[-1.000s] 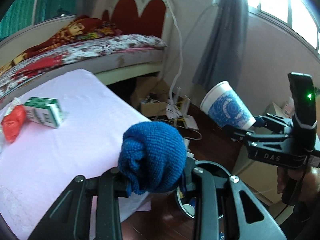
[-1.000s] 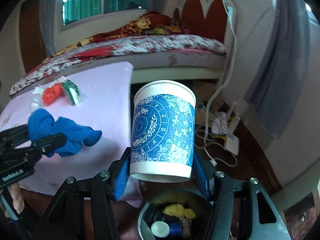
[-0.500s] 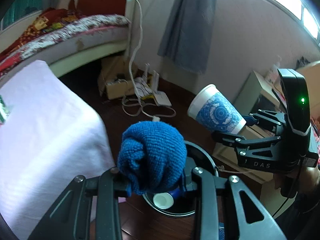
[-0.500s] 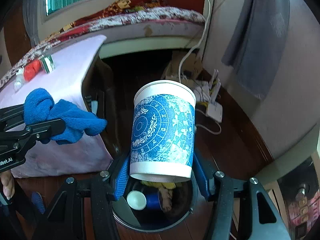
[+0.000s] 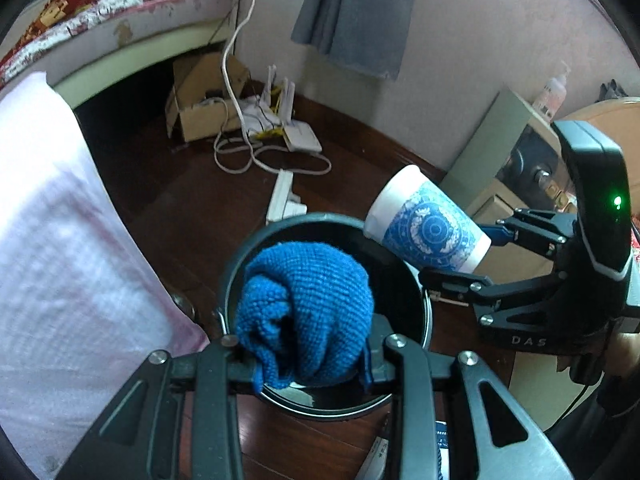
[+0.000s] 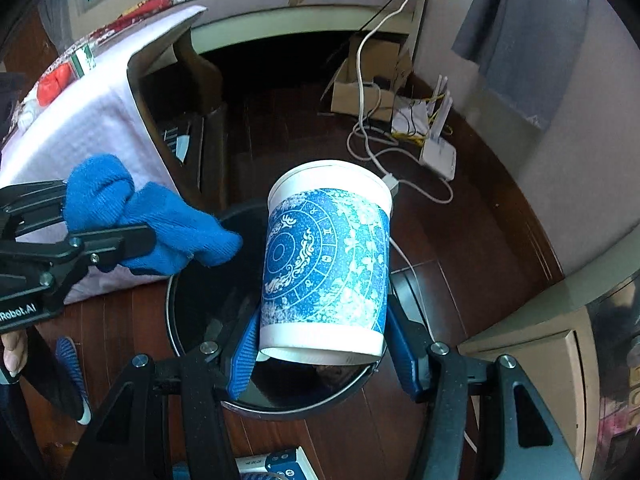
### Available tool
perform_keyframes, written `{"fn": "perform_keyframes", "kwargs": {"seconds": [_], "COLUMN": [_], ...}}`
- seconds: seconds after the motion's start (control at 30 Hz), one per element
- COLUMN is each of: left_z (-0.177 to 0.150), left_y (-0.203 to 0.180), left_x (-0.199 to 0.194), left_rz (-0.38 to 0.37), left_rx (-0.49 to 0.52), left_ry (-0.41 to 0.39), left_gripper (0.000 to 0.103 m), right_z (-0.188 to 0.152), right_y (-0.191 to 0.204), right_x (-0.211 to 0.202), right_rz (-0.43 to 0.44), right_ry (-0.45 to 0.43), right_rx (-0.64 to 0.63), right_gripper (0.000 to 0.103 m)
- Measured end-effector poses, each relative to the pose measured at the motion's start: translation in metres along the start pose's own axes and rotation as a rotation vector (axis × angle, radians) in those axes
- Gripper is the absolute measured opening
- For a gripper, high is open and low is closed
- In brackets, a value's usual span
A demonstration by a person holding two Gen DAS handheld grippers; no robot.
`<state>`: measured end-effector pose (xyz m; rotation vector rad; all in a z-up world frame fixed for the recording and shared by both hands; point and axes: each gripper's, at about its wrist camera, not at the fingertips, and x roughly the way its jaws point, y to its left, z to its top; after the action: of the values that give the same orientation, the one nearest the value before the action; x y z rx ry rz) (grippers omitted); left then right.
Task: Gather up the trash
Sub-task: 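Carry the blue cloth and blue cup over the black bin and open both grippers, then move both tools back to the table toward the remaining items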
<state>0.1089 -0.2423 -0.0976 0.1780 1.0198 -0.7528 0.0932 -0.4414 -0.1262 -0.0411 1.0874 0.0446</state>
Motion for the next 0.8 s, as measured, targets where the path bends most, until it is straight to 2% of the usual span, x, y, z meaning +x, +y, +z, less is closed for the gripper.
{"fn": "perform_keyframes", "kwargs": {"seconds": [0.23,0.33,0.37,0.4,0.43,0.47,0.5,0.6,0.7,0.8], "left_z": [-0.009,-0.012,-0.014,-0.016,-0.017,-0.017,-0.018,-0.018,-0.017,-0.014], "left_y": [0.002,0.001,0.001,0.001,0.003,0.008,0.011,0.019,0.019,0.018], "left_x": [0.014,0.020,0.024,0.027,0.029,0.028,0.027,0.018,0.011,0.000], "left_rz": [-0.010,-0.029,-0.040,-0.025,0.001,0.008,0.011,0.037,0.081,0.112], "left_rx": [-0.005,0.002,0.007,0.008,0.001,-0.017,-0.032,-0.060,-0.054,-0.052], "left_ry": [0.054,0.079,0.097,0.112,0.123,0.127,0.125,0.104,0.085,0.058], "left_gripper": [0.035,0.039,0.046,0.062,0.073,0.093,0.099,0.099,0.099,0.099], "right_z": [-0.004,-0.008,-0.008,-0.009,-0.010,-0.013,-0.015,-0.015,-0.011,-0.004], "right_y": [0.002,0.006,0.007,0.007,0.008,0.007,0.007,0.001,-0.002,-0.002], "right_x": [0.019,0.027,0.031,0.035,0.040,0.042,0.042,0.039,0.035,0.027], "right_rz": [0.032,0.041,0.044,0.047,0.027,-0.017,-0.041,-0.059,-0.077,-0.092], "right_ry": [0.053,0.080,0.090,0.102,0.118,0.127,0.130,0.131,0.127,0.109], "right_rx": [-0.004,-0.012,-0.015,-0.015,-0.018,-0.025,-0.034,-0.012,0.011,0.014], "right_gripper": [0.060,0.060,0.060,0.061,0.067,0.079,0.094,0.095,0.103,0.103]}}
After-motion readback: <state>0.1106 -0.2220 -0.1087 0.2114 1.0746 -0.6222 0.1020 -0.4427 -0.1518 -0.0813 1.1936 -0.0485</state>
